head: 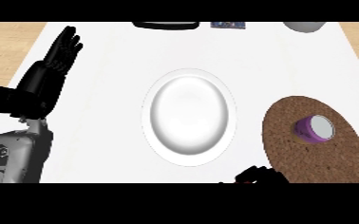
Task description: Pick the tomato from the placemat and place it in the plate
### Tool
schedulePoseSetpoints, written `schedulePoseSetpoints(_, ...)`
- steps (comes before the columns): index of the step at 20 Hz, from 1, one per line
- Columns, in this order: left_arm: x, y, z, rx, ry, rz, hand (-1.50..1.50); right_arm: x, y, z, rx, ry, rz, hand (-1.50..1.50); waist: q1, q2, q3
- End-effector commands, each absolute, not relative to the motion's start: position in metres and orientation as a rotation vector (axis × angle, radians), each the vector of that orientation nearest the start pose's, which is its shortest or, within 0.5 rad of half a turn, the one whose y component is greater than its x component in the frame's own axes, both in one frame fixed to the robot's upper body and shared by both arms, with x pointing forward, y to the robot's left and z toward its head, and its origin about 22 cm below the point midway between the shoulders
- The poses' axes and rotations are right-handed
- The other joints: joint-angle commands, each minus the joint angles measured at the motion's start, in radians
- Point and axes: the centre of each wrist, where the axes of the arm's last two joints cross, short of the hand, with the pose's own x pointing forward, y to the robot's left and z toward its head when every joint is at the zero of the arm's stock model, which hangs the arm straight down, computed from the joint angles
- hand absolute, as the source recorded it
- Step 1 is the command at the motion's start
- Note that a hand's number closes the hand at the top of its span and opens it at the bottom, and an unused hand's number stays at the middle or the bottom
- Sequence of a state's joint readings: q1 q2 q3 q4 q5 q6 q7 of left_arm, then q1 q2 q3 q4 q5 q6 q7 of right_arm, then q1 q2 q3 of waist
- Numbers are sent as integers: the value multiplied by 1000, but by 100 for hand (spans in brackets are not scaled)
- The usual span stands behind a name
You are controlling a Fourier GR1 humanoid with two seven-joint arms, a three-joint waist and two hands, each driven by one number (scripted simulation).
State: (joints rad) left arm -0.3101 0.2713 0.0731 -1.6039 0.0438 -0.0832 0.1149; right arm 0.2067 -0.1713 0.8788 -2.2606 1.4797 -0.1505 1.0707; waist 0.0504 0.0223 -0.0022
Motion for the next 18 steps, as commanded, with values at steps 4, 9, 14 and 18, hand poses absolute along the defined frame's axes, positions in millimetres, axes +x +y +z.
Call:
schedulePoseSetpoints(4, 309, 261, 111, 68, -1781, -277, 0, 177, -87, 96, -1119, -1229, 360, 150, 16, 6, 1)
schedulePoseSetpoints(9, 313, 271, 111, 91, -1766, -277, 0, 238, -75, 65, -1102, -1153, 433, 150, 22, 4, 3)
schedulePoseSetpoints(14, 314, 262, 108, 86, -1774, -291, 0, 278, -72, 60, -1035, -1139, 278, -150, 27, 3, 4)
schedulePoseSetpoints(18, 315, 259, 105, 67, -1771, -284, 0, 305, -69, 52, -949, -1210, 227, -150, 28, 1, 5)
